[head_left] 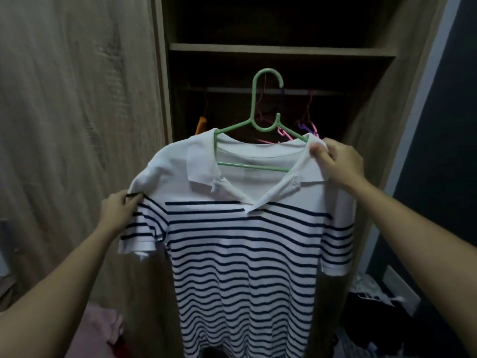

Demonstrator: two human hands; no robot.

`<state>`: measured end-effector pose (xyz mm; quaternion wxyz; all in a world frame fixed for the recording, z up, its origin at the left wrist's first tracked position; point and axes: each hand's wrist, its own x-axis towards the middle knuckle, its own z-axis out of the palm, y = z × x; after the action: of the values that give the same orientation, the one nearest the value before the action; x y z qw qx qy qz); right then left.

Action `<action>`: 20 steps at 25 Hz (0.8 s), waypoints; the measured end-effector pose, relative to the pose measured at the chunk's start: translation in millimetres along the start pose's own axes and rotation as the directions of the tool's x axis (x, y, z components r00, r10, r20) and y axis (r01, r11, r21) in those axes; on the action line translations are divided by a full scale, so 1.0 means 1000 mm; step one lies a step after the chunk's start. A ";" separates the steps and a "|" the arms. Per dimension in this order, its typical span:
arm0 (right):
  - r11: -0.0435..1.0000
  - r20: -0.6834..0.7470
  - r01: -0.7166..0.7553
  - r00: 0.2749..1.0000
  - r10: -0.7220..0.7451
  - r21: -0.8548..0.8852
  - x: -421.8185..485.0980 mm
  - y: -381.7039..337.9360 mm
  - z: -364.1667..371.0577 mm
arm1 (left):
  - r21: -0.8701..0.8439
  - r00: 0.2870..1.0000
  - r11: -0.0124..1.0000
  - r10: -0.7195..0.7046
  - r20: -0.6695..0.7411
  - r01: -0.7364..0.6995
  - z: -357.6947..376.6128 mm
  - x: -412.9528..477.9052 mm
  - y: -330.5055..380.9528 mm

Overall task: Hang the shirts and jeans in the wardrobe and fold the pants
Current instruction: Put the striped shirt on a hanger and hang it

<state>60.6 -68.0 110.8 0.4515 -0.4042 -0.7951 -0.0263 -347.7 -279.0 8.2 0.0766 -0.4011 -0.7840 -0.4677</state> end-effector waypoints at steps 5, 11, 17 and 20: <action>0.997 0.020 -0.028 0.999 0.027 0.075 -0.010 0.006 0.000 | 0.173 0.996 0.983 -0.056 -0.070 0.068 -0.003 0.016 -0.006; 0.998 0.050 -0.023 0.999 0.019 0.065 -0.008 0.000 0.021 | -0.326 0.964 0.922 0.249 0.092 -0.207 -0.018 0.023 0.069; 0.993 0.104 0.001 0.995 -0.013 0.116 -0.009 -0.018 0.022 | -0.049 0.800 0.855 0.501 0.330 -0.516 -0.021 0.018 0.088; 0.987 0.142 0.034 0.988 -0.056 0.155 -0.007 -0.019 0.019 | -0.176 0.791 0.856 0.516 0.330 -0.485 -0.023 0.020 0.087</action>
<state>36.4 -77.5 100.6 0.4207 -0.3513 -0.8347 0.0536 -305.5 -265.2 89.0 0.0340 -0.6768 -0.6299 -0.3795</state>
